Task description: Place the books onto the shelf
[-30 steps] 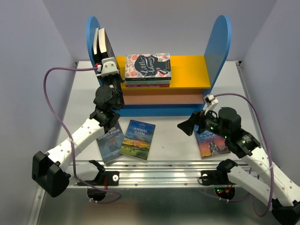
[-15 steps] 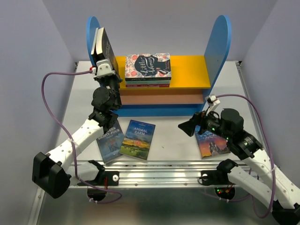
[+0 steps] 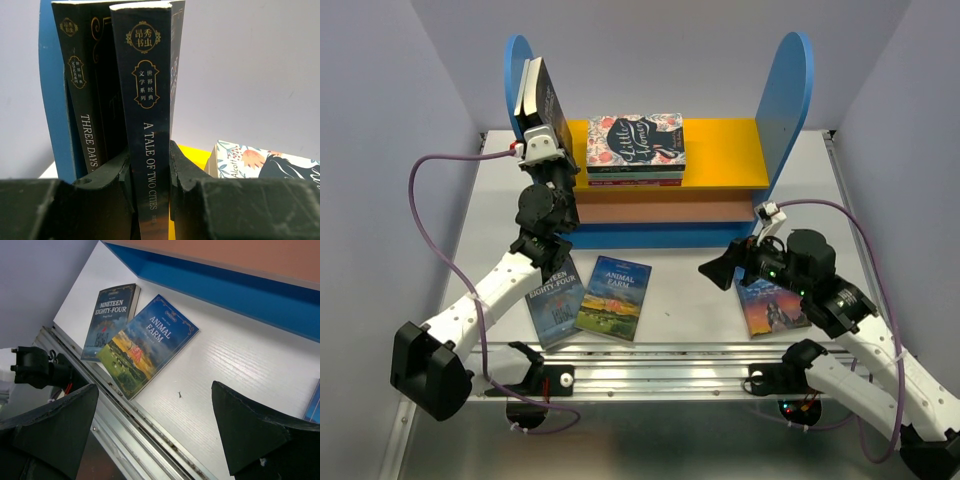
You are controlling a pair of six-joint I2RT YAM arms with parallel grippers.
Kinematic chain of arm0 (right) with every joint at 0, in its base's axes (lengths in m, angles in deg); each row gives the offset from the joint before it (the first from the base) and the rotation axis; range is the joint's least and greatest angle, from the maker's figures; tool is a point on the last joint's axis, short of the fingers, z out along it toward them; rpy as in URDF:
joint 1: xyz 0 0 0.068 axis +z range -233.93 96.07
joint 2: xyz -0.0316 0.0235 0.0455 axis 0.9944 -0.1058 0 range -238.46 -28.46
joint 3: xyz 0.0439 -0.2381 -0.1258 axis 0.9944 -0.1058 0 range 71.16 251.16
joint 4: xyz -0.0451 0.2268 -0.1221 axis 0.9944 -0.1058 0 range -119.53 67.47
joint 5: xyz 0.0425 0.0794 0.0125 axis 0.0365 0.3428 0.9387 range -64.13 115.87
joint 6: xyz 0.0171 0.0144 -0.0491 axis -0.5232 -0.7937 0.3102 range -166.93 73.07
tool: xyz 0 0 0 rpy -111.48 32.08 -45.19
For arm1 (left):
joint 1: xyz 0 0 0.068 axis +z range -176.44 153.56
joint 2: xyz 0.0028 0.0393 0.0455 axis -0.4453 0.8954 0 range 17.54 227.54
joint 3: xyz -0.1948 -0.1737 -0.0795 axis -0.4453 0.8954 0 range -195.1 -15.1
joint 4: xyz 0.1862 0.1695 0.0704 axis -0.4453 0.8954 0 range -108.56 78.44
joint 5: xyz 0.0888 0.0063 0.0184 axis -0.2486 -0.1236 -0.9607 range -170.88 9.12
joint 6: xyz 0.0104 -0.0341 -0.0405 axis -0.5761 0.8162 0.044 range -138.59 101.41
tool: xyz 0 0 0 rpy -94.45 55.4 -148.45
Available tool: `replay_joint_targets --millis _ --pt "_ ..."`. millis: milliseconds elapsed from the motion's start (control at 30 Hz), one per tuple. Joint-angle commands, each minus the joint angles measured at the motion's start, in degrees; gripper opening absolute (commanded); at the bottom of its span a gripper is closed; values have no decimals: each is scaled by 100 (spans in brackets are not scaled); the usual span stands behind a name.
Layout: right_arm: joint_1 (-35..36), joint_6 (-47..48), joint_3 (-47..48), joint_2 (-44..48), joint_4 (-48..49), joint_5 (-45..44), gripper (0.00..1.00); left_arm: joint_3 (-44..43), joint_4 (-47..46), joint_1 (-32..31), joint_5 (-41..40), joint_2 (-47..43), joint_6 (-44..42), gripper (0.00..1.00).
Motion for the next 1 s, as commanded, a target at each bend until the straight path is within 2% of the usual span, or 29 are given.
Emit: replay_joint_targets --millis 0,33,67,200,433,667,967 --pt "43 106 67 25 227 34 100 -102 -696 76 -75 -43 99 21" --pt "43 106 76 25 219 34 100 -93 -696 76 -75 -52 99 23" --pt "43 106 67 34 219 26 100 -84 -696 68 -93 -60 134 29" --pt "43 98 41 60 219 34 100 -5 -696 68 -119 -131 195 32" --pt "43 98 32 60 218 52 100 109 -705 68 -137 -254 275 45" --pt "43 71 -12 69 218 96 100 162 -714 68 -128 -333 274 51" --pt "43 71 -21 42 227 122 100 224 -433 68 -67 -605 740 52"
